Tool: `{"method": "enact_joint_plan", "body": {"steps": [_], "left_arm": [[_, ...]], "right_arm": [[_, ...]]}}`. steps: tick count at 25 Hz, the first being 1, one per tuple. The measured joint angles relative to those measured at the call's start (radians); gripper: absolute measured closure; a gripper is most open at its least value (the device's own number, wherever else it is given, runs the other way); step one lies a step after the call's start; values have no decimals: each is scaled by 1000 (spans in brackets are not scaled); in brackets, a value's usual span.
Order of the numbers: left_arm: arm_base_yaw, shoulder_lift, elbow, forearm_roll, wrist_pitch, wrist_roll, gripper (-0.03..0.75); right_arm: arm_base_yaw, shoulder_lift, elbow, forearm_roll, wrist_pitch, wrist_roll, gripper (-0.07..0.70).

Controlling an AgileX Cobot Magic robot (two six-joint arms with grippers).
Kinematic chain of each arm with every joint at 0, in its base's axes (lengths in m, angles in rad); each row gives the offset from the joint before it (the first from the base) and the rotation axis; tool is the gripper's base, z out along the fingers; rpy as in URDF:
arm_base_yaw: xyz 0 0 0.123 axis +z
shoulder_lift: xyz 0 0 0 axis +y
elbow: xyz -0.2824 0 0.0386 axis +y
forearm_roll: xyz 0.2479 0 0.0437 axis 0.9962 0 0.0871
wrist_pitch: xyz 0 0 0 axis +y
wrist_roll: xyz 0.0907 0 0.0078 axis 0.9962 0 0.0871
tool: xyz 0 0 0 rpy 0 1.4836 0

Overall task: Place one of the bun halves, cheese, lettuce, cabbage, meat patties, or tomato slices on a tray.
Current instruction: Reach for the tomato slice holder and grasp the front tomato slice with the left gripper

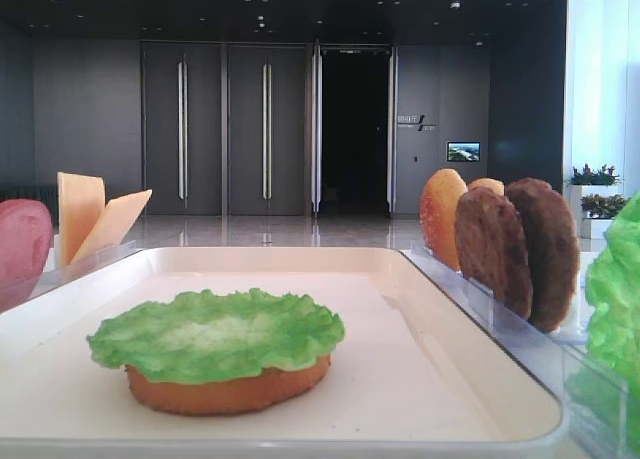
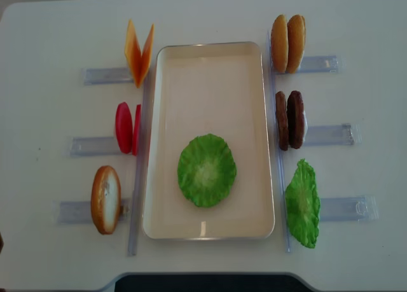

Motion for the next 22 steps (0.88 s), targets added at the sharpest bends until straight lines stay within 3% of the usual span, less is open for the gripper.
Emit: {"method": "enact_joint_plan", "body": {"steps": [15, 22], "left_arm": [[0, 0, 0, 5, 0, 0, 496], [0, 13, -35, 53, 49, -46, 496]], "right_arm": [[0, 0, 0, 0, 0, 0, 262], [0, 0, 0, 0, 0, 0, 262]]}}
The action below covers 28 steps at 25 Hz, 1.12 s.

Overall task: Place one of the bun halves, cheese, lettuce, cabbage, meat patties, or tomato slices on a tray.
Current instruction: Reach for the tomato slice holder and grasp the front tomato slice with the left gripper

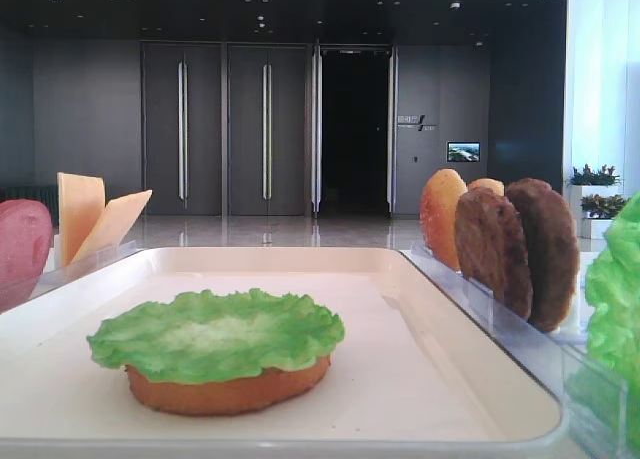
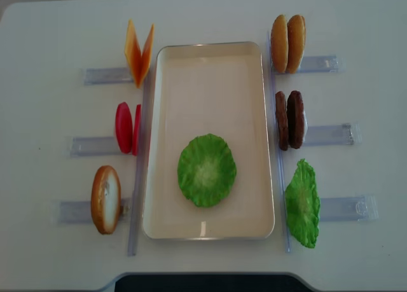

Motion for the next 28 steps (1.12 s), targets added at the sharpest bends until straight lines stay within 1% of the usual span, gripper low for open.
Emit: {"method": "enact_joint_plan", "body": {"steps": [5, 8, 11, 18, 21, 25, 28], "left_arm": [[0, 96, -1, 1, 2, -25, 488], [0, 176, -10, 1, 2, -50, 457], [0, 270, -44, 1, -3, -71, 423], [0, 521, -169, 1, -68, -79, 411], [0, 650, -217, 0, -105, -81, 409], [0, 833, -289, -9, -140, -81, 409], [0, 973, -349, -13, -180, -80, 409]], "right_arm": [[0, 0, 0, 0, 0, 0, 262], [0, 0, 0, 1, 0, 0, 269], [0, 0, 0, 1, 0, 0, 288], [0, 0, 0, 3, 0, 0, 315], [0, 0, 0, 2, 0, 0, 323], [0, 0, 0, 3, 0, 0, 330], [0, 0, 0, 4, 0, 0, 331]]}}
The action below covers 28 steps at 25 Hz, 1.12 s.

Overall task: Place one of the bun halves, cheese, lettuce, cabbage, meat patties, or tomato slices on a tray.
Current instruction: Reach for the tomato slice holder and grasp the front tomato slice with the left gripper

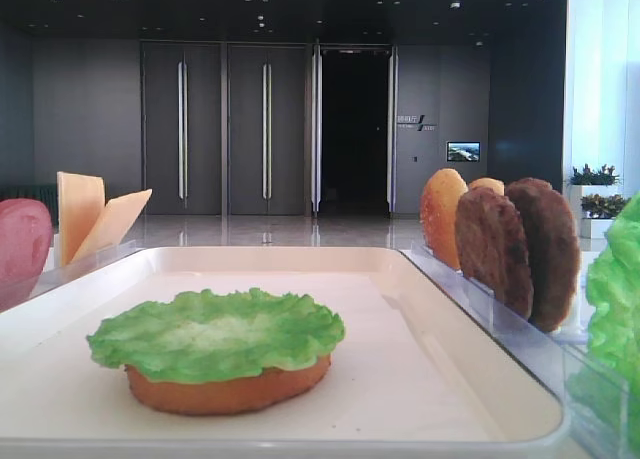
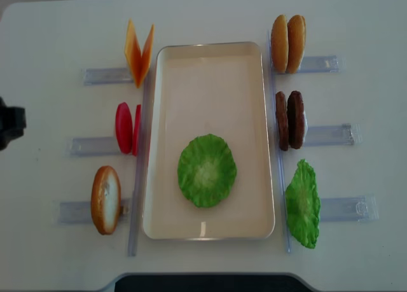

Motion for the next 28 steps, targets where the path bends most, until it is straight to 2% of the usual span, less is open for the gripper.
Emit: {"method": "enact_joint_plan", "body": {"steps": [6, 10, 16, 22, 25, 28], "left_arm": [[0, 260, -134, -22, -32, 0, 409], [0, 386, -223, -29, -36, 0, 409], [0, 496, -317, -74, -36, 0, 409], [0, 541, -336, -131, -37, 0, 409], [-28, 553, -336, -135, -37, -1, 409], [-106, 564, -338, -121, -43, -35, 409]], "right_arm": [[0, 0, 0, 0, 0, 0, 334], [0, 0, 0, 0, 0, 0, 336], [0, 0, 0, 0, 0, 0, 336], [0, 0, 0, 0, 0, 0, 336], [0, 0, 0, 0, 0, 0, 336], [0, 0, 0, 1, 0, 0, 336]]}}
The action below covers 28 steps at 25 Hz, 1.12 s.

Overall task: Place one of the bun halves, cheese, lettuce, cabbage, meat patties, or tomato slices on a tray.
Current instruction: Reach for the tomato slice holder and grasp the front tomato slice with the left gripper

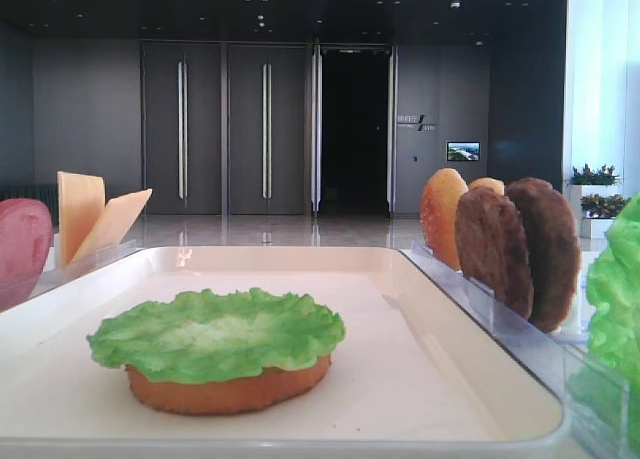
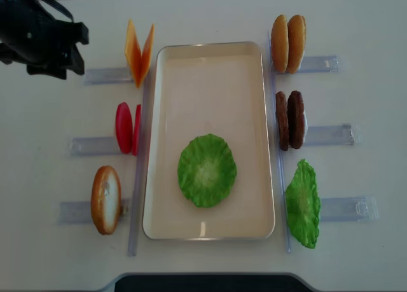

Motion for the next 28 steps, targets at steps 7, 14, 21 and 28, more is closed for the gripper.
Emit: {"method": "enact_joint_plan", "body": {"steps": [7, 14, 21, 28], "left_arm": [[-216, 73, -2, 5, -20, -104, 409], [-320, 139, -2, 17, -43, -173, 409], [-320, 149, -2, 42, -27, -199, 409], [-320, 149, -2, 63, 8, -217, 409]], "right_arm": [[0, 0, 0, 0, -1, 0, 336], [0, 0, 0, 0, -1, 0, 337], [0, 0, 0, -3, -1, 0, 337], [0, 0, 0, -1, -2, 0, 338]]}}
